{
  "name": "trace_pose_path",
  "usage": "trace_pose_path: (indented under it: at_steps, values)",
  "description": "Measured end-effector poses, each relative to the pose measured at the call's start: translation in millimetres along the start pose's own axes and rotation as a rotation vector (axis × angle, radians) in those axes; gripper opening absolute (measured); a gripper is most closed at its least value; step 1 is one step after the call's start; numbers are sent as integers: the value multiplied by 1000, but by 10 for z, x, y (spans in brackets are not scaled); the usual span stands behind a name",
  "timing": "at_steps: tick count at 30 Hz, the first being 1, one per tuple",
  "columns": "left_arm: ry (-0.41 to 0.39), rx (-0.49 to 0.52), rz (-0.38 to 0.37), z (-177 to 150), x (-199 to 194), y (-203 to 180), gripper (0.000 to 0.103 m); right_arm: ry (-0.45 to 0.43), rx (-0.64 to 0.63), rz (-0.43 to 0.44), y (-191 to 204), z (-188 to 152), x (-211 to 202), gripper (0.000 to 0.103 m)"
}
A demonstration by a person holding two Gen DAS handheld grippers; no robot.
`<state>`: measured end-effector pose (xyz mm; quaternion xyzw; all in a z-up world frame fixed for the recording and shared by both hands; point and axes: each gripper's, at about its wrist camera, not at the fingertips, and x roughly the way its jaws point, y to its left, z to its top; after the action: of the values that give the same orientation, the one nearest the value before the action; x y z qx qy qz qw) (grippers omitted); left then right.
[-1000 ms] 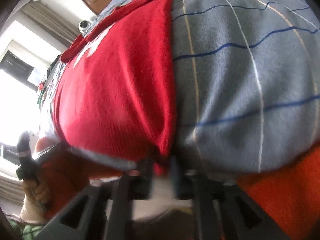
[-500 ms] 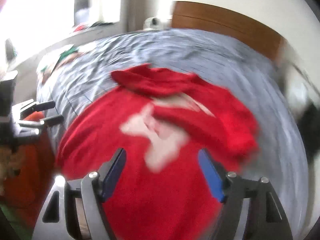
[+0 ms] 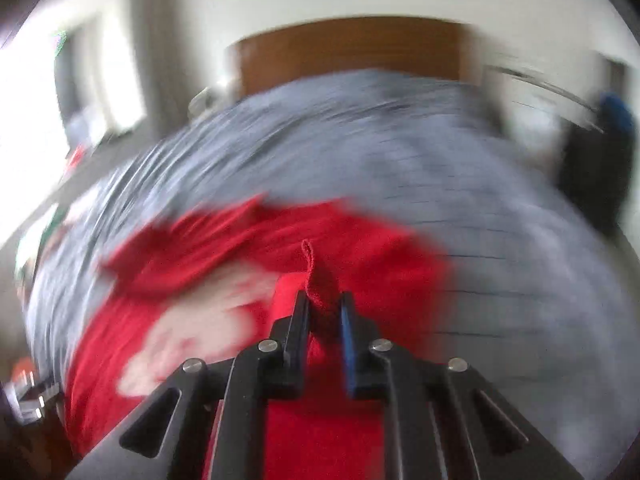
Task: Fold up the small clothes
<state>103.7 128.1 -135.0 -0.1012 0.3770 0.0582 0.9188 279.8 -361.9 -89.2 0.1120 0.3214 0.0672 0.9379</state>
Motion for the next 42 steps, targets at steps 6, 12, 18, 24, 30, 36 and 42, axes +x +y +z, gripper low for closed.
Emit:
trace_pose_path:
  at_steps: [6,12,18,24,30,36,42]
  values:
    - [-5,30,38,-62,10,-78,74,2,344,-184,-1745,-394,-519,14]
    - [-10,44,63,-81,17,-131,74,-5,620,-43,-2312,-950,-493,21]
    - [-11,48,69,-90,23,-139,74,-51,848,143,-2527,-1137,-415,44]
    - [-8,54,70,-109,-15,-116,74,99,786,5,-2436,-986,-445,5]
    - [-1,43,62,-104,-24,-84,75,80,647,-202,-2580,-880,-832,5]
    - [-1,62,71,-110,-13,-114,75,113,654,-250,-2737,-1234,-707,4]
    - [1,61,73,-109,-15,-105,75,71,629,-219,-2745,-1285,-702,4]
